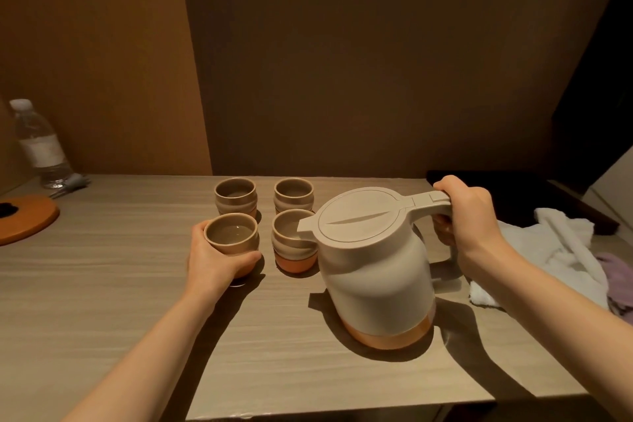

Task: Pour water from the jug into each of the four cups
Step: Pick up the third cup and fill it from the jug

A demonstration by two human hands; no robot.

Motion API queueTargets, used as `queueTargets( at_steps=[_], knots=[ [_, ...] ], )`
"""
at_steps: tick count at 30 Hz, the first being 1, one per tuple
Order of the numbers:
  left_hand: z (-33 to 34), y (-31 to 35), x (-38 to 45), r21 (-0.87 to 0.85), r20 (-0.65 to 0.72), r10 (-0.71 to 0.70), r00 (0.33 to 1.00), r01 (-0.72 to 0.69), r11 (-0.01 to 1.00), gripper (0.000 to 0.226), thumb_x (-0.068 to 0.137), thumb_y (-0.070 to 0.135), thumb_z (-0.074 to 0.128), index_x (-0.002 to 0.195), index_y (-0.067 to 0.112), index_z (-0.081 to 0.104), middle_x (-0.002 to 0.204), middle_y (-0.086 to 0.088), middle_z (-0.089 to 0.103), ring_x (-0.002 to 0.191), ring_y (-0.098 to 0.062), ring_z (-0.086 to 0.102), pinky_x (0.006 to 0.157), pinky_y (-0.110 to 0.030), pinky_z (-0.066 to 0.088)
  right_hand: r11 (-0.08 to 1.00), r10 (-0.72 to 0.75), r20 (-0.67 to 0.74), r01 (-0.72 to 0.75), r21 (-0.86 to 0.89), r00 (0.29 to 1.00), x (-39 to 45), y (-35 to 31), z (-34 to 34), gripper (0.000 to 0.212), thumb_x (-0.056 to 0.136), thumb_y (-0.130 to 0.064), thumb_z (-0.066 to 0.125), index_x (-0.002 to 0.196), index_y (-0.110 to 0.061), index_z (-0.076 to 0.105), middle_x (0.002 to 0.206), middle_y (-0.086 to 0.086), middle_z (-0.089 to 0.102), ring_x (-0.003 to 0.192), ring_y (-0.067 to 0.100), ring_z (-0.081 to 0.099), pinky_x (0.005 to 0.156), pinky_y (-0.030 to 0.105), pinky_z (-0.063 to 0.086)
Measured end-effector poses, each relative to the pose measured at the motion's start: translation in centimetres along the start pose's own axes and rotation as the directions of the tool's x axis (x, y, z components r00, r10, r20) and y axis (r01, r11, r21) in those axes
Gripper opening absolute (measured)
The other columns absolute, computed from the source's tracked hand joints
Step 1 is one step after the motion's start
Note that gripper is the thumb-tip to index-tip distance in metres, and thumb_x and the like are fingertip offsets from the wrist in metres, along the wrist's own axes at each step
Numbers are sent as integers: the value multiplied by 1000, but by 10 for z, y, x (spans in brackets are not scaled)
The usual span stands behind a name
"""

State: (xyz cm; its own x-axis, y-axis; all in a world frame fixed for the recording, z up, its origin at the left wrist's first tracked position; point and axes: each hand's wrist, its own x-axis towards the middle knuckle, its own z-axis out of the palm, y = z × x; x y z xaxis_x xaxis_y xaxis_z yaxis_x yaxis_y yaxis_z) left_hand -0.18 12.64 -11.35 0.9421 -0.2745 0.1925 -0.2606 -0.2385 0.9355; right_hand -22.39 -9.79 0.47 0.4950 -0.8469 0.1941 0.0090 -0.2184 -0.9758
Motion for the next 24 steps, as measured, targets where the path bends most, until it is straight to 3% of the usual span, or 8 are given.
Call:
queueTargets(
  at_steps=[7, 13, 16, 20, 24],
  knots=[
    [-11, 9, 0, -13, 96, -42, 994, 44, 999, 122, 55, 27, 92, 149, 26, 16, 150, -6, 35, 135, -28, 36, 108, -44, 35, 1000, -1, -1, 1, 0, 1000, 0, -1, 2, 42, 87, -27, 49, 48, -12, 46, 38, -3, 38, 41, 13, 32, 44, 27, 24],
    [-14, 34, -4, -5, 29, 65, 997, -65, 998, 118, 54, 41, 89, 148, 32, 18, 152, -1, 33, 138, -23, 33, 108, -43, 34, 1000, -1, 5, 1, -20, 1000, -1, -1, 2, 41, 87, -29, 49, 50, -11, 48, 38, -4, 40, 42, 13, 34, 46, 28, 26],
    [-8, 55, 1, 52, 14, 161, 987, -162, 986, 106, 61, 41, 87, 146, 32, 25, 149, 2, 38, 136, -20, 35, 105, -39, 34, 1000, 2, 5, -2, -26, 1000, -2, 0, 1, 42, 88, -29, 48, 50, -11, 48, 38, -4, 39, 44, 15, 35, 46, 28, 26],
    [13, 78, 16, 71, 33, 235, 971, -237, 969, 73, 77, 32, 78, 138, 24, 39, 137, 3, 51, 127, -17, 46, 99, -33, 40, 1000, 23, 32, -23, -2, 999, -3, -2, -2, 43, 89, -26, 47, 49, -10, 46, 37, -4, 38, 37, 10, 32, 44, 27, 25],
    [42, 86, 42, 176, 126, 159, 979, -180, 968, 67, 80, 26, 76, 137, 19, 42, 140, -2, 51, 129, -21, 47, 102, -39, 42, 1000, 28, 56, -28, 1, 998, -4, -2, -4, 44, 90, -24, 46, 48, -9, 46, 37, -3, 38, 34, 8, 31, 43, 27, 25]
  ],
)
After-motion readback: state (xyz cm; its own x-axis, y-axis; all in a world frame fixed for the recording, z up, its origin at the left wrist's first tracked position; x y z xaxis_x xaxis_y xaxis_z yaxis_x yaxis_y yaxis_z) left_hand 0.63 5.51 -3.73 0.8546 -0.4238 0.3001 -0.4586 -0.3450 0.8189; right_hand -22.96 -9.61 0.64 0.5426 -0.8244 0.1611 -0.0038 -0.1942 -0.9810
